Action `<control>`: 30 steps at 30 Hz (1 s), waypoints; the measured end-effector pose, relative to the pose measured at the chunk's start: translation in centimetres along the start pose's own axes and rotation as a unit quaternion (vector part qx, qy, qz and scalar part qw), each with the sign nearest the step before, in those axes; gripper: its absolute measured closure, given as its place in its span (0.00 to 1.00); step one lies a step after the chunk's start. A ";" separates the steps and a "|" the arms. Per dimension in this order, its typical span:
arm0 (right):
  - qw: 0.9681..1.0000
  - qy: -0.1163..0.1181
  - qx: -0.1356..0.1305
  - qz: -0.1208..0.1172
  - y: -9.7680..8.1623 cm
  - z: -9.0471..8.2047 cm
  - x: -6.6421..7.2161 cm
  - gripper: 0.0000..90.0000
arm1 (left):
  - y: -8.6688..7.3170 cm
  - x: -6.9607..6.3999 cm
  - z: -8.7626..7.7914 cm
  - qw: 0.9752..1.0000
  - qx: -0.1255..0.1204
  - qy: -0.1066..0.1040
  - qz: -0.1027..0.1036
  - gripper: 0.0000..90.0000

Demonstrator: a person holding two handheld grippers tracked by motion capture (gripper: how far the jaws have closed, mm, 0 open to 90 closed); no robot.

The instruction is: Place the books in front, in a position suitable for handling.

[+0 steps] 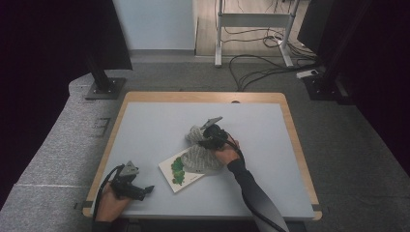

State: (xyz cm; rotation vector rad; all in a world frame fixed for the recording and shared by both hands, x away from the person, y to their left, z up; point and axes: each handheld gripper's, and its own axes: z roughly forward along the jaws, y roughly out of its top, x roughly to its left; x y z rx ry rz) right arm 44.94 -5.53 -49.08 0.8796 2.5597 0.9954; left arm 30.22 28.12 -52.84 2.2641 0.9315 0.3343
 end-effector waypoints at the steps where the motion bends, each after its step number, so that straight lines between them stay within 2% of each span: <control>1: 1.000 -0.001 -0.001 0.000 0.0 -0.3 -0.1 0.79 | 0.0 0.0 0.0 1.000 0.000 0.000 0.000 0.00; 15: 1.000 -0.013 -0.020 0.007 -0.7 -4.7 -1.2 0.79 | 0.0 0.0 0.0 1.000 0.000 0.001 0.000 0.00; 30: 0.999 -0.032 -0.028 0.015 -2.8 -9.1 -2.3 0.79 | 0.0 0.0 0.0 1.000 0.000 0.001 0.000 0.00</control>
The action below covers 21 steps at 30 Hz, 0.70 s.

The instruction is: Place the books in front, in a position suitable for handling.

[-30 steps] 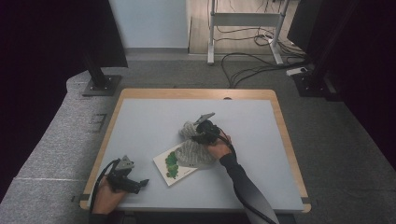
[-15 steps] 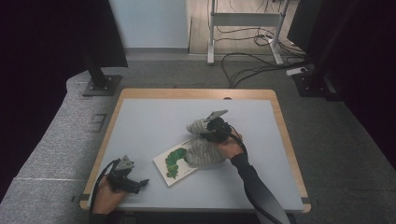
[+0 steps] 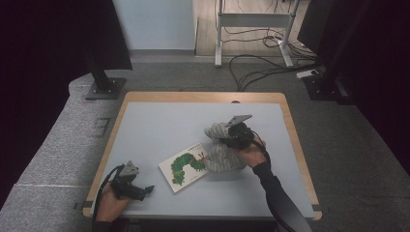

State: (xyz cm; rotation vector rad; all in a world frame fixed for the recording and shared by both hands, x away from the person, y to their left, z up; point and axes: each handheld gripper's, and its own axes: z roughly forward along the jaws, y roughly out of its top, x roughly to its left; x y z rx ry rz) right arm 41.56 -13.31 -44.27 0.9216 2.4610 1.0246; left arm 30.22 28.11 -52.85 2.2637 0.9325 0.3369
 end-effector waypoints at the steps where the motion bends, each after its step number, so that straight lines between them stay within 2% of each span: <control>1: 1.000 -0.001 0.000 0.002 -0.2 -0.3 -0.1 0.79 | 0.0 0.0 0.0 1.000 0.000 0.000 0.000 0.00; 6: 1.000 -0.005 -0.001 0.011 -1.2 -1.5 -0.9 0.79 | 0.0 0.0 0.0 1.000 0.000 0.000 0.000 0.00; 21: 0.998 -0.037 -0.001 0.044 -4.6 -5.6 -3.1 0.79 | 0.0 0.0 0.0 1.000 0.000 0.000 0.000 0.00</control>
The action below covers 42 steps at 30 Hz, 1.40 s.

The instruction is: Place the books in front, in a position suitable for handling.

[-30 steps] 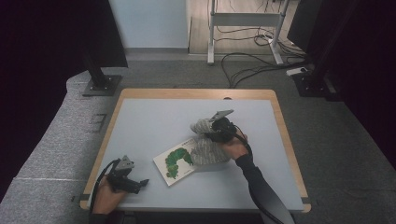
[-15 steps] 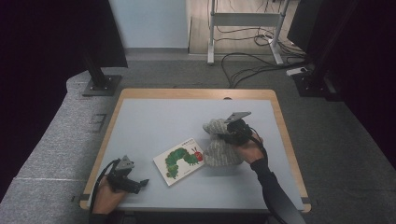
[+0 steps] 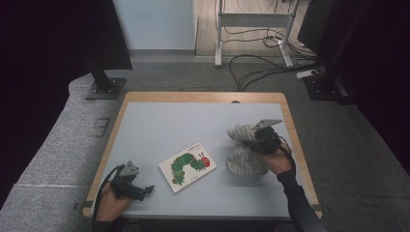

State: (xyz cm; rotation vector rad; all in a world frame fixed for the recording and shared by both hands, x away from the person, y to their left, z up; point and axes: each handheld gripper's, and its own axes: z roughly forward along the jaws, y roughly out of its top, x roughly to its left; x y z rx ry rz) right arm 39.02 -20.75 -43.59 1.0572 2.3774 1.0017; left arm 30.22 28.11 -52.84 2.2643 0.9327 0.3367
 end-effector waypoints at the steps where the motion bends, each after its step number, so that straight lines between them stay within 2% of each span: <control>1: 1.000 -0.004 -0.001 0.002 -0.3 -0.2 -0.2 0.79 | 0.0 0.0 0.0 1.000 0.000 0.000 0.000 0.00; 15: 0.998 -0.040 0.015 0.036 -4.8 -2.8 -2.8 0.79 | 0.0 0.0 0.0 1.000 0.000 0.000 0.000 0.00; 21: 0.997 -0.053 0.028 0.048 -6.9 -2.3 -3.4 0.78 | 0.0 0.0 0.0 1.000 0.000 0.000 -0.001 0.00; 29: 0.996 -0.052 0.039 0.053 -8.8 -0.7 -3.2 0.74 | 0.0 0.0 0.0 1.000 0.000 0.000 -0.001 0.00; 34: 0.996 -0.049 0.046 0.057 -9.5 0.0 -3.2 0.63 | 0.0 0.0 0.0 1.000 0.000 0.000 -0.001 0.00; 36: 0.996 -0.046 0.046 0.060 -9.4 -0.1 -3.3 0.51 | 0.0 0.0 0.0 1.000 0.000 0.000 -0.001 0.00; 38: 0.996 -0.042 0.052 0.065 -9.3 -0.3 -3.4 0.44 | 0.0 0.0 0.0 1.000 0.000 0.000 -0.001 0.00; 42: 0.996 -0.045 0.036 0.068 -8.9 -0.9 -3.5 0.27 | 0.0 0.0 0.0 1.000 0.000 0.000 -0.001 0.00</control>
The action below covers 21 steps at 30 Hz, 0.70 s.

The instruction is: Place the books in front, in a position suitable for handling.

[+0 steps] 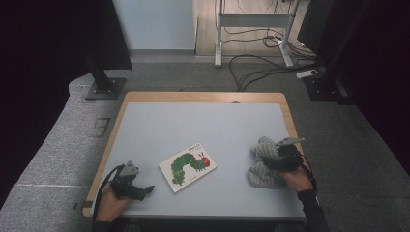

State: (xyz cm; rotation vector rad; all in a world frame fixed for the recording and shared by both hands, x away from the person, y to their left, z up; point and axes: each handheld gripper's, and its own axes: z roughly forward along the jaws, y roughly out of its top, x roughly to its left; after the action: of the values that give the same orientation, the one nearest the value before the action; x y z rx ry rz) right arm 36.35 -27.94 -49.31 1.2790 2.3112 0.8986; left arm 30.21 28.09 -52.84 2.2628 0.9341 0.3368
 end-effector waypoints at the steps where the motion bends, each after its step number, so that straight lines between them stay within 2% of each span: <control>1: 1.000 -0.003 -0.002 -0.001 0.1 -0.2 0.0 0.25 | 0.0 0.0 0.0 1.000 0.000 0.000 0.000 0.00; 4: 1.000 -0.012 -0.011 -0.009 0.5 -0.6 0.1 0.17 | 0.0 0.0 0.0 1.000 0.000 0.000 0.000 0.00; 9: 0.999 -0.026 -0.023 -0.021 1.5 -1.6 0.4 0.13 | 0.0 0.0 0.0 1.000 0.001 0.000 0.001 0.00; 14: 0.999 -0.030 -0.035 -0.029 2.5 -2.3 0.8 0.00 | 0.0 0.0 0.0 1.000 0.001 0.000 0.002 0.00; 21: 0.998 -0.021 -0.041 -0.039 3.7 -2.2 1.7 0.00 | 0.0 0.0 0.0 1.000 0.002 0.000 0.002 0.00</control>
State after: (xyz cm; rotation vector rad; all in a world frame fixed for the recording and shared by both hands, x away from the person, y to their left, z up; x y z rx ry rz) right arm 36.48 -25.81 -45.22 1.1547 2.2511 0.9213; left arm 30.22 28.07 -52.81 2.2691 0.9310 0.3384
